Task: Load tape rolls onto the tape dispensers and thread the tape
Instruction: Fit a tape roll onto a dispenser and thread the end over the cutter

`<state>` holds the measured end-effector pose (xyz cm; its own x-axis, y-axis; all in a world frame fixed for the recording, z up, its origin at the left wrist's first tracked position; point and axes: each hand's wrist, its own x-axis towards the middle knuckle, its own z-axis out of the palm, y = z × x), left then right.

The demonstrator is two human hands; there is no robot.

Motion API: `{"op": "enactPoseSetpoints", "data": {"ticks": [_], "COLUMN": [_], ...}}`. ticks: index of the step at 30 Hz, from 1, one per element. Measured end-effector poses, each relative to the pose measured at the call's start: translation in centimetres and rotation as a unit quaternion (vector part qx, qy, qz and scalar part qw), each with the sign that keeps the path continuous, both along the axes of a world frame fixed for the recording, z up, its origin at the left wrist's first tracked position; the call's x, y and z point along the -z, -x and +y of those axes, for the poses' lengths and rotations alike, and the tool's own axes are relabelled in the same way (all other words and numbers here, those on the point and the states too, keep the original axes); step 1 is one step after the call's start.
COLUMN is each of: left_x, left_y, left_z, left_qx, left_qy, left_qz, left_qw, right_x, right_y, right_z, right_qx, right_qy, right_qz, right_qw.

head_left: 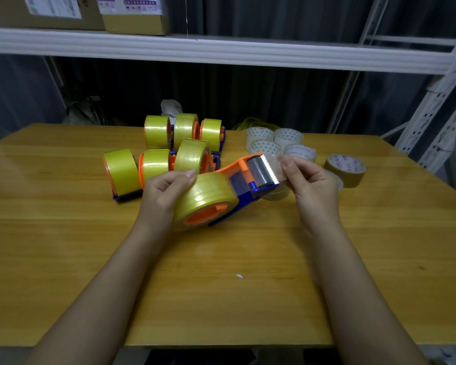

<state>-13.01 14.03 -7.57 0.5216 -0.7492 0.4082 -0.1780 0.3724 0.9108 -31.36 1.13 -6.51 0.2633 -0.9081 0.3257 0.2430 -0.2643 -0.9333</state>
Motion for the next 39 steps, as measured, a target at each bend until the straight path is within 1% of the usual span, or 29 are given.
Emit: {"op": "enactPoseSetpoints", "data": {"ticks": [3, 7, 11, 15, 17, 19, 21, 22, 24, 26, 28, 30, 31, 33, 36, 39], "left_x": [0.0, 0.0, 0.1, -0.2, -0.2, -0.1, -0.2, -0.2, -0.4, -0.3, -0.4, -0.6, -0.7, -0.7, -0.5, -0.4], "left_y": [0.0, -0.2, 0.0, 0.0, 0.1, 0.2, 0.2, 0.2, 0.3, 0.6, 0.9, 1.1, 1.2, 1.2, 1.5, 1.3], "left_z": [0.0, 0.0, 0.0, 0.1, 0.1, -0.1, -0.2, -0.2, -0.2, -0.2, -0.3, -0.4, -0.5, -0.6, -0.9, -1.0], "left_qx": [-0.007, -0.007, 0.006, 0.014, 0.019, 0.010, -0.006, -0.010, -0.007, 0.007, 0.026, 0.044, 0.049, 0.052, 0.059, 0.053], "left_qy": [0.002, -0.002, 0.009, 0.003, -0.002, -0.003, -0.001, -0.001, -0.008, -0.026, -0.043, -0.051, -0.056, -0.062, -0.058, -0.058], "left_qz": [0.001, -0.013, -0.013, -0.006, -0.002, 0.008, 0.036, 0.053, 0.088, 0.140, 0.193, 0.230, 0.246, 0.270, 0.292, 0.304], "left_qw": [1.000, 1.000, 1.000, 1.000, 1.000, 1.000, 0.999, 0.999, 0.996, 0.990, 0.980, 0.971, 0.966, 0.960, 0.953, 0.949], "right_x": [0.1, 0.2, 0.3, 0.3, 0.4, 0.3, 0.0, -0.1, -0.1, 0.0, -0.1, -0.4, -0.5, -0.5, -0.4, -0.2], "right_y": [-0.1, -0.3, -0.4, -0.4, -0.4, -0.4, -0.2, -0.1, 0.0, -0.3, -0.4, -0.5, -0.5, -0.5, -0.9, -1.5], "right_z": [0.1, 0.0, 0.2, 0.2, 0.1, 0.1, 0.3, 0.4, 0.6, 0.7, 0.9, 1.1, 1.1, 1.4, 1.9, 2.3], "right_qx": [-0.004, -0.038, -0.080, -0.096, -0.093, -0.051, 0.002, 0.004, -0.035, -0.075, -0.110, -0.137, -0.138, -0.124, -0.111, -0.101], "right_qy": [0.027, -0.001, -0.008, -0.024, -0.033, -0.018, 0.021, 0.037, 0.064, 0.081, 0.074, 0.045, 0.041, 0.060, 0.101, 0.121], "right_qz": [0.021, 0.047, 0.065, 0.093, 0.100, 0.096, 0.056, 0.020, -0.024, -0.025, -0.045, -0.078, -0.080, -0.053, -0.015, 0.006], "right_qw": [0.999, 0.998, 0.995, 0.991, 0.990, 0.994, 0.998, 0.999, 0.997, 0.994, 0.990, 0.986, 0.986, 0.989, 0.989, 0.988]}}
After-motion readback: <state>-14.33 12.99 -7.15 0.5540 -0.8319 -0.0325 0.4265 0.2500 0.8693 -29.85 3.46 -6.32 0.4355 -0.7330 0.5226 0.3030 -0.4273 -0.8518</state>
